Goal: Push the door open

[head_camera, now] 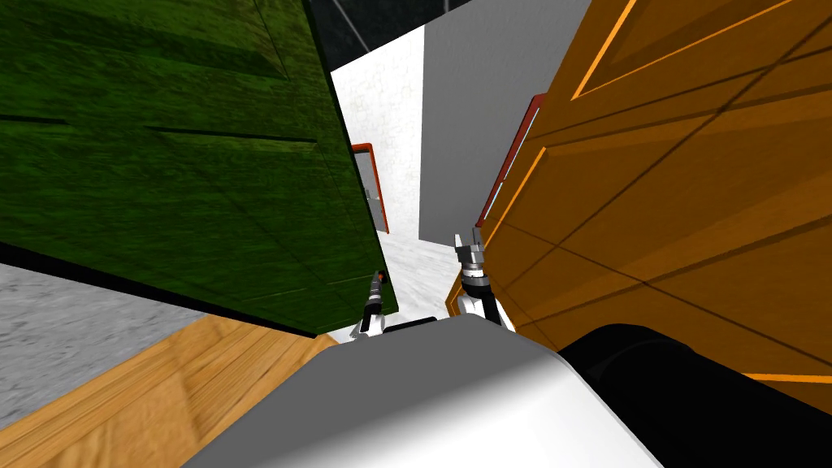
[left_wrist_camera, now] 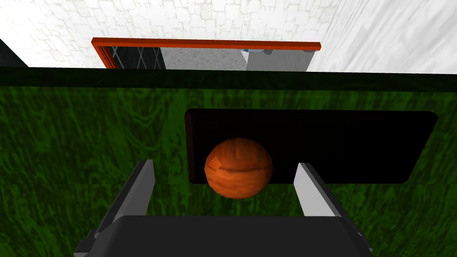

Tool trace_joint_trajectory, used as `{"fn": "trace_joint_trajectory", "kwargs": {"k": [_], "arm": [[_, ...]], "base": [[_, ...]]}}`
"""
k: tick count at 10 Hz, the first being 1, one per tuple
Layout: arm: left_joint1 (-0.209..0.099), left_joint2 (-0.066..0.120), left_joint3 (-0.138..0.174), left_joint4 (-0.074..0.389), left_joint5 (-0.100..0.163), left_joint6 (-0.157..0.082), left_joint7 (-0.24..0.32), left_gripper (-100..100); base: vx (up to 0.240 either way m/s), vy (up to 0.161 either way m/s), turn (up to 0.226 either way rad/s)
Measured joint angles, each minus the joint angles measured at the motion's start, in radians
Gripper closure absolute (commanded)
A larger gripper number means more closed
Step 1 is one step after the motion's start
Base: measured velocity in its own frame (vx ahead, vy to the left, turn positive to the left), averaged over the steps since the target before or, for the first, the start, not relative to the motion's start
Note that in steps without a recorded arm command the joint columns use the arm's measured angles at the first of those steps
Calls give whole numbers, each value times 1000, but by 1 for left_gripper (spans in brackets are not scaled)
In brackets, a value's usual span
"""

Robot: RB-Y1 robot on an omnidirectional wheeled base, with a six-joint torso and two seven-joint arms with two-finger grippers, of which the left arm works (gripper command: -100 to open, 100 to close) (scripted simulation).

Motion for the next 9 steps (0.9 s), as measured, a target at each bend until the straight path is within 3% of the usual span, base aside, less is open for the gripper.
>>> {"fn": "trace_joint_trajectory", "kwargs": {"k": [1,6,7,8,9], "arm": [[-1,0,0,3,0,-3,0,100],[1,0,0,2,0,2,0,100],[1,0,0,2,0,2,0,100],[15,10,-9,-19,1,20,-2,100],[12,17,-11,-12,5,24,-5,100]], "base": [[0,0,0],[-5,0,-1],[109,5,219],[180,12,189],[200,46,174]]}}
